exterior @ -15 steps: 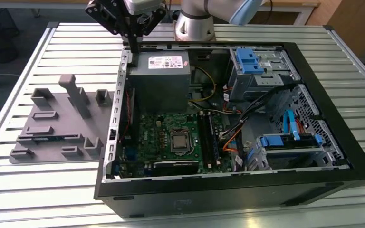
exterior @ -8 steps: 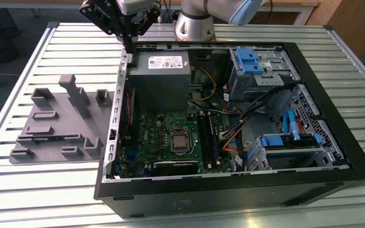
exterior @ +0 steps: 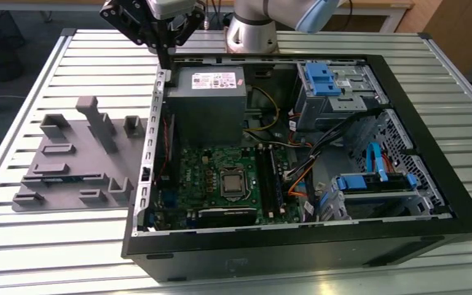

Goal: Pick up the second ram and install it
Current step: 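Reach for the second ram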

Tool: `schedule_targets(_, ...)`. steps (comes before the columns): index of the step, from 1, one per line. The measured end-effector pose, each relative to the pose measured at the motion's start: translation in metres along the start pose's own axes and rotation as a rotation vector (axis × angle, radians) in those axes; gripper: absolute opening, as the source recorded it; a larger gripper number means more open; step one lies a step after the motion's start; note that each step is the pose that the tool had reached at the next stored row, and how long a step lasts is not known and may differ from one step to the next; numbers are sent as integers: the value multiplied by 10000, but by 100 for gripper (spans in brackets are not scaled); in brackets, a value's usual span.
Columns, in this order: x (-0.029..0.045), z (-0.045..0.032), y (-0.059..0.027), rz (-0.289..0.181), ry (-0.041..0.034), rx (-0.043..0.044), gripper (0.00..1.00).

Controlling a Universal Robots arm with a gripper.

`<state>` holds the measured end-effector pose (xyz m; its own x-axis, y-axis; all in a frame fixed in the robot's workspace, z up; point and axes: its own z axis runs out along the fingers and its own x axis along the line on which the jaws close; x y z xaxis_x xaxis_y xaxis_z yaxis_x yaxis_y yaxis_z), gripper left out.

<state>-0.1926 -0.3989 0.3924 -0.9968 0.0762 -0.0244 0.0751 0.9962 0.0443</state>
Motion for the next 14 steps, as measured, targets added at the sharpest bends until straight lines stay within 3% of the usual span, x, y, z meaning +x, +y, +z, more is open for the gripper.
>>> schedule_targets(14, 58, -1, -4, 0, 0, -1, 11)
